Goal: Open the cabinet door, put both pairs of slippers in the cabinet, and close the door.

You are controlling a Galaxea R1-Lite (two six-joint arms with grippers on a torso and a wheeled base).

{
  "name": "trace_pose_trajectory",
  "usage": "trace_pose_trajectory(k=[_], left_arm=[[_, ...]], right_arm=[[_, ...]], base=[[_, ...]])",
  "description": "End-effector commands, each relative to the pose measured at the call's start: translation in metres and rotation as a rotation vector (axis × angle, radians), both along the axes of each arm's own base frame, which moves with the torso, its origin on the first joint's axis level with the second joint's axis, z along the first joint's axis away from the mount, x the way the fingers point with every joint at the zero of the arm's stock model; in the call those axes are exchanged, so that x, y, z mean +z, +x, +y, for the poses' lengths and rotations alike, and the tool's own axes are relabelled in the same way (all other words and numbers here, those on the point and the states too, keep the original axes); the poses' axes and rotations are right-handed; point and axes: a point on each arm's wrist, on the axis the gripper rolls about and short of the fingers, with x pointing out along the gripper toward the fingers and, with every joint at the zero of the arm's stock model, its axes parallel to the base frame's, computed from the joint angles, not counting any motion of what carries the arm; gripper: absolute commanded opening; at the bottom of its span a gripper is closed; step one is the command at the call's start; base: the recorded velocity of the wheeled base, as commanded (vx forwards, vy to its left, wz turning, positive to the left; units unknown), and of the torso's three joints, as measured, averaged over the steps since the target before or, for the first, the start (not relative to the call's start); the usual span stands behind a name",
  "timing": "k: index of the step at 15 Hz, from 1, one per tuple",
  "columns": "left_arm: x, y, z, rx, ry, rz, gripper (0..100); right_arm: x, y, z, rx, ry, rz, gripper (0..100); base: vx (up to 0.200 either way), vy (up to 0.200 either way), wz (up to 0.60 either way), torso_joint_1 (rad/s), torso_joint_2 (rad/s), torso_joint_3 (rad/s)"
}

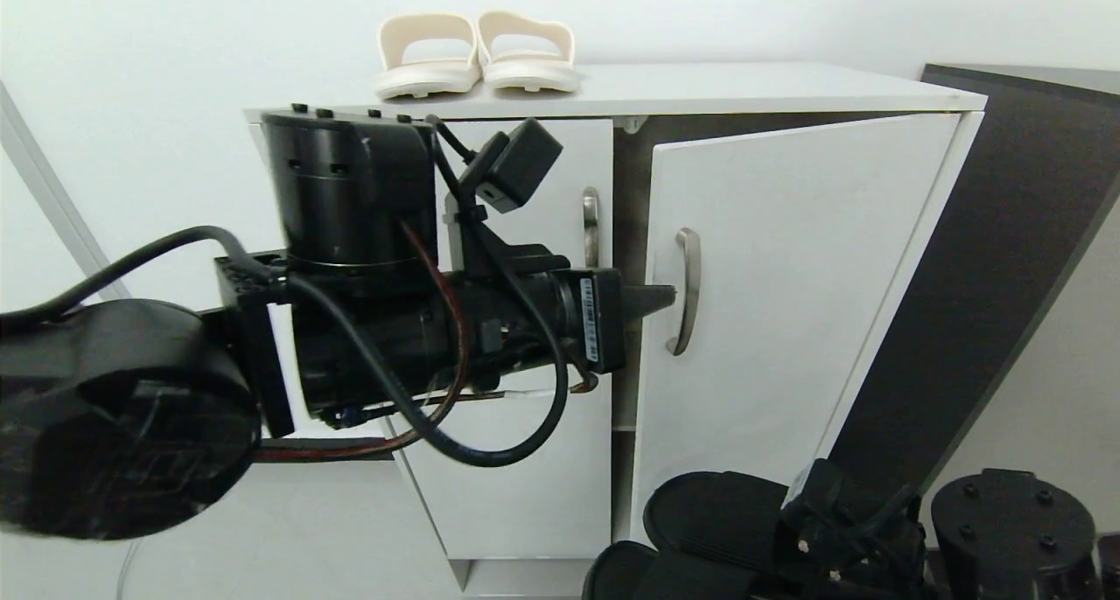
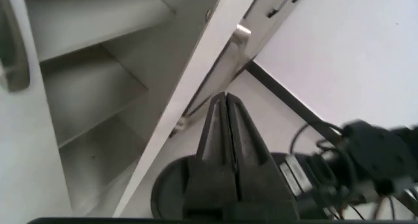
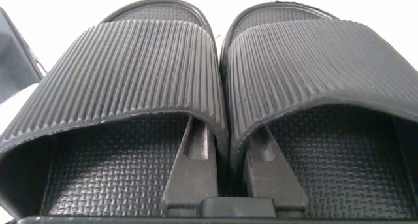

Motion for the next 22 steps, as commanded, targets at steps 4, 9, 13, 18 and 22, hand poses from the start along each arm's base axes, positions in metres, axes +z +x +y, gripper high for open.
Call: trace_pose_trajectory(k=[4,9,13,18,22], left_arm=[[0.011,-0.023,0.031,0.027,-0.031,-0.029,0],[-0.006,0.008,0.014,0.046,-0.036,-0.031,0],[-0.021,0.034,-0.008,0.052,-0.057,-0.055,0],[-0.033,0.047,-0.019,0.054,-0.074,-0.073,0],[-0.036,0.051,-0.022,0.057,-0.076,-0.068,0]], right_arm=[[-0.001,-0.006,0.000,0.025,-0.005,-0.003,0],[-0.004,-0.014,-0.002,0.071,-0.045,-0.029,0],[-0.007,-0.018,-0.001,0.091,-0.057,-0.022,0],[-0.010,-0.021,0.000,0.107,-0.068,-0.014,0],[-0.013,-0.026,0.000,0.129,-0.079,-0.007,0]], base=[[0.000,0.000,0.00,0.000,0.00,0.000],[0.000,0.000,0.00,0.000,0.00,0.000],[0.000,0.000,0.00,0.000,0.00,0.000],[0.000,0.000,0.00,0.000,0.00,0.000],[-0.100,0.000,0.00,0.001,0.00,0.000]])
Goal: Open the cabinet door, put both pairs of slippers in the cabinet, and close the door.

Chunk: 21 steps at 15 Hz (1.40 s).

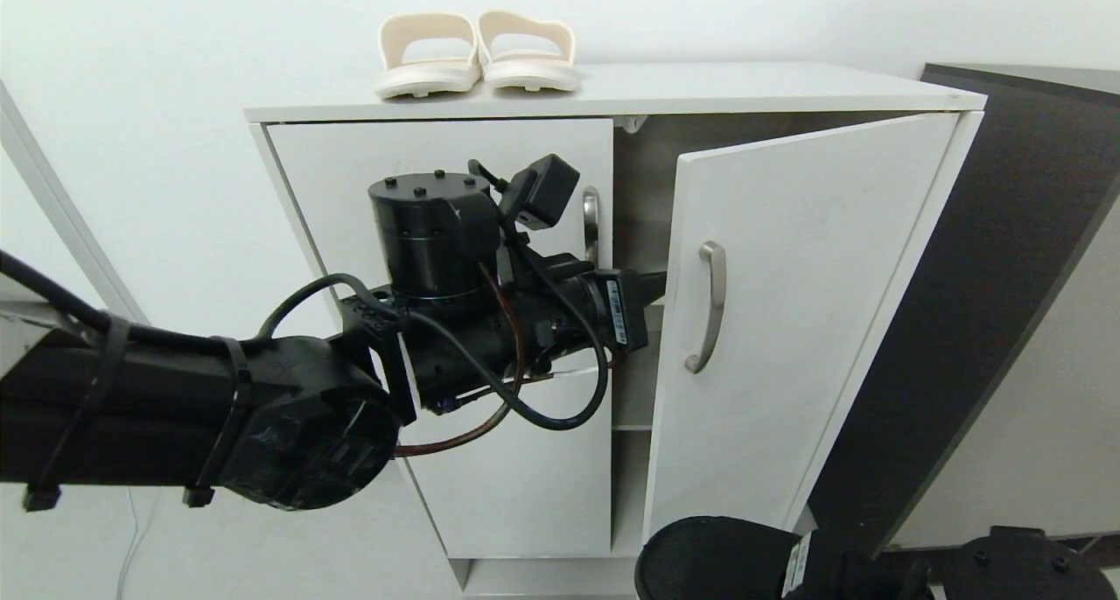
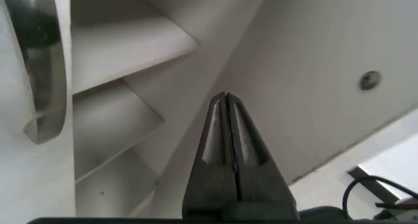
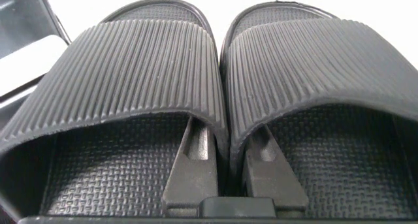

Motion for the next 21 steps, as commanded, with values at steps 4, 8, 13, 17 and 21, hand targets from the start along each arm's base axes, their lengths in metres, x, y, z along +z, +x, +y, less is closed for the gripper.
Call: trace_pose_trajectory(k=[4,8,13,17,21], left_arm=[[-0.012,-0.012,-0.022,-0.072,0.016,0.012,0],[-0.019,-0.042,-0.057,-0.195,-0.022,-0.064,0],[-0.012,-0.019,-0.026,-0.068,-0.034,-0.074,0],[0.020,-0.039,0.054,0.124,-0.073,-0.131,0],[0.016,-0.120,0.129,0.275,-0.059,-0.117,0]], right_arm=[[-0.005,-0.010,0.000,0.044,-0.019,0.009,0],[-0.005,-0.011,0.000,0.051,-0.021,0.010,0],[-0.005,-0.011,0.001,0.050,-0.017,0.009,0],[0.005,0.028,0.008,-0.183,0.016,-0.031,0],[0.002,0.083,0.018,-0.465,0.109,-0.062,0]], base=[[-0.200,0.000,0.00,-0.001,0.00,0.002],[-0.100,0.000,0.00,0.000,0.00,0.000],[0.000,0.000,0.00,0.000,0.00,0.000],[0.000,0.000,0.00,0.000,0.00,0.000],[0.000,0.000,0.00,0.000,0.00,0.000]])
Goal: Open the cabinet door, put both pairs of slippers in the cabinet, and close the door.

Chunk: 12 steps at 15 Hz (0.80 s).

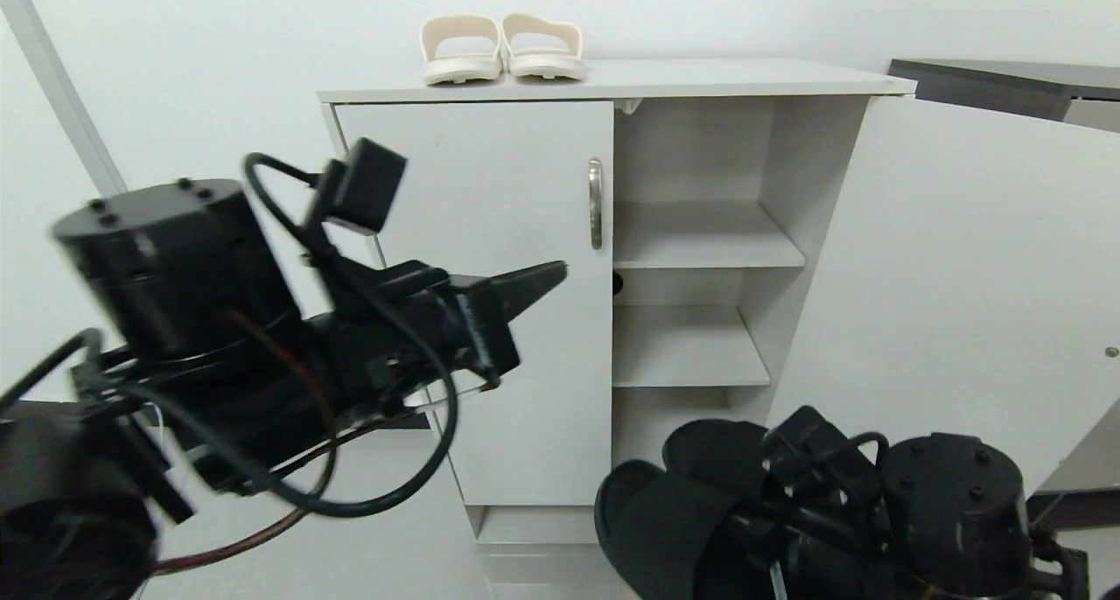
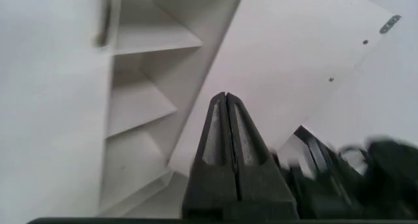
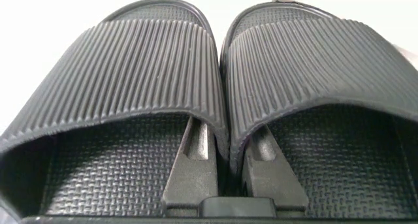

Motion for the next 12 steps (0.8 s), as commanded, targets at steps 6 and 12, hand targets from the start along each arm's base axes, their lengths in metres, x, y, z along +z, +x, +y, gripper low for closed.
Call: trace_pose_trajectory(k=[6,12], left_arm=[[-0.032,-0.172,0.147,0.658,0.233,0.016,0],[-0.119,-0.221,0.160,1.218,0.281,0.020,0]], right_arm=[[-0.017,0.094,0.018,-0.582,0.005,-0.111,0],[-0.019,0.094,0.020,-0.589,0.000,-0.112,0]], base=[[0.000,0.000,0.00,0.000,0.00,0.000],[0.000,0.000,0.00,0.000,0.00,0.000]])
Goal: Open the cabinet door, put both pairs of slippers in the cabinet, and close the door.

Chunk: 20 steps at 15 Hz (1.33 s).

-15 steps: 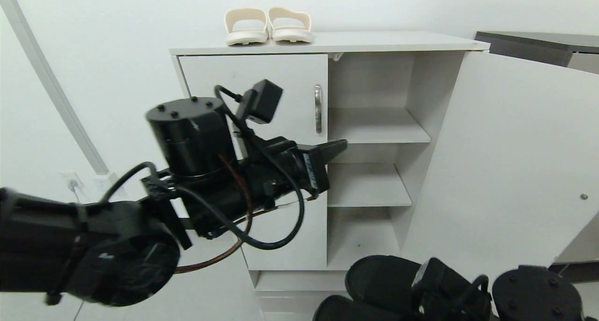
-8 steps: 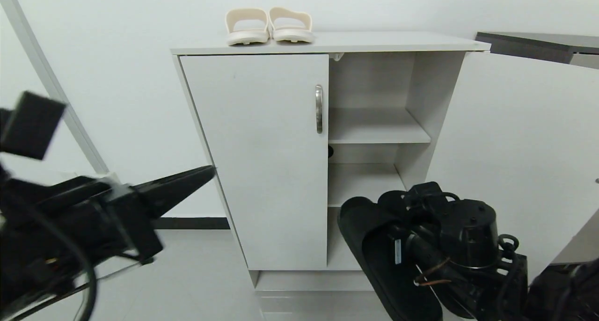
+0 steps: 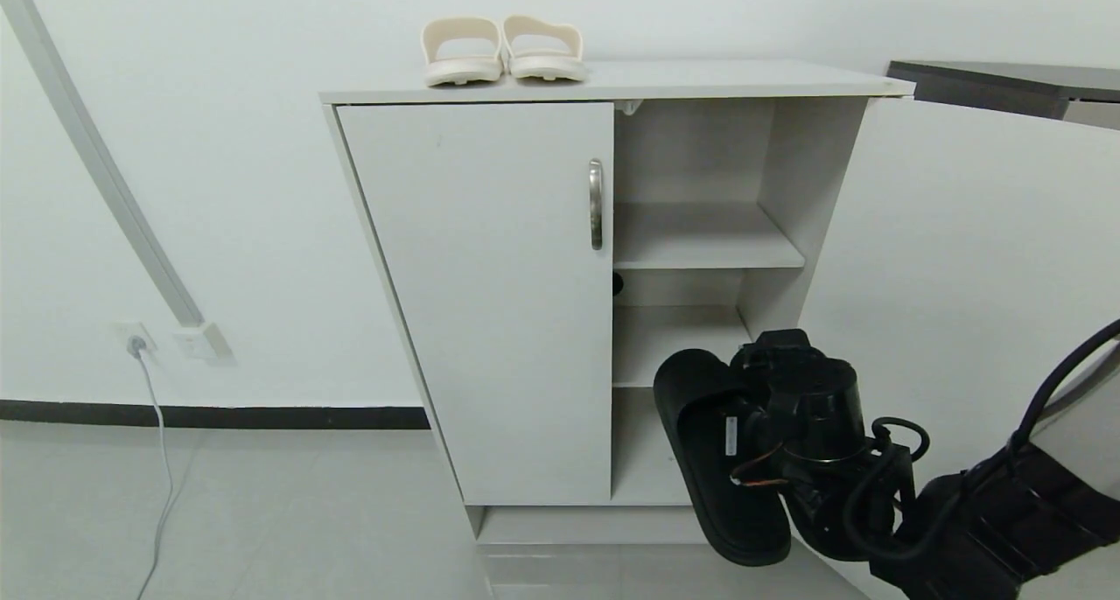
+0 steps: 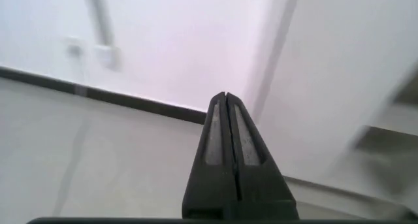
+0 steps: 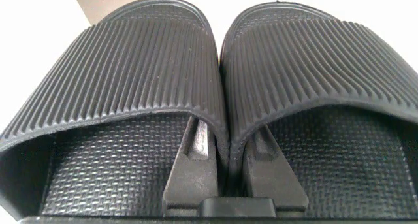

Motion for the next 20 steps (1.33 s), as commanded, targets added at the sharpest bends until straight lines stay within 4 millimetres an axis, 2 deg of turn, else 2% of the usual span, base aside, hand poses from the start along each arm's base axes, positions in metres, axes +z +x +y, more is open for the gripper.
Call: trace_pose_trajectory(k=[1,4,7,8,11,14,18,20], left_arm=[[-0.051,-0.025,-0.001,0.150,0.050,-0.050,0],[-0.078,-0.027,-0.002,0.014,0.059,-0.061,0],[-0.081,-0.025,-0.006,-0.179,0.050,-0.070,0],[-0.086,-0.025,-0.007,-0.244,0.062,-0.017,0],[-0.085,-0.025,-0.008,-0.265,0.064,-0.034,0],[-0.085,-0.025,-0.008,-0.263,0.042,-0.037,0],[-0.085,-0.025,-0.008,-0.263,0.042,-0.037,0],[-0.085,-0.025,-0.008,-0.263,0.042,-0.037,0]], right_arm=[[-0.003,-0.001,0.002,0.007,-0.005,0.006,0],[-0.005,-0.006,0.004,0.023,-0.013,0.016,0],[-0.005,-0.008,0.008,0.036,-0.013,0.016,0],[-0.006,-0.011,0.010,0.046,-0.015,0.018,0],[-0.006,-0.015,0.017,0.069,-0.012,0.014,0],[-0.002,-0.006,0.030,0.025,0.031,-0.021,0],[-0.016,0.006,0.044,-0.032,0.043,-0.022,0],[-0.017,0.006,0.044,-0.033,0.042,-0.021,0]], base=[[0.000,0.000,0.00,0.000,0.00,0.000],[0.000,0.000,0.00,0.000,0.00,0.000],[0.000,0.000,0.00,0.000,0.00,0.000],[0.000,0.000,0.00,0.000,0.00,0.000],[0.000,0.000,0.00,0.000,0.00,0.000],[0.000,0.000,0.00,0.000,0.00,0.000],[0.000,0.000,0.00,0.000,0.00,0.000],[0.000,-0.200,0.00,0.005,0.00,-0.002]])
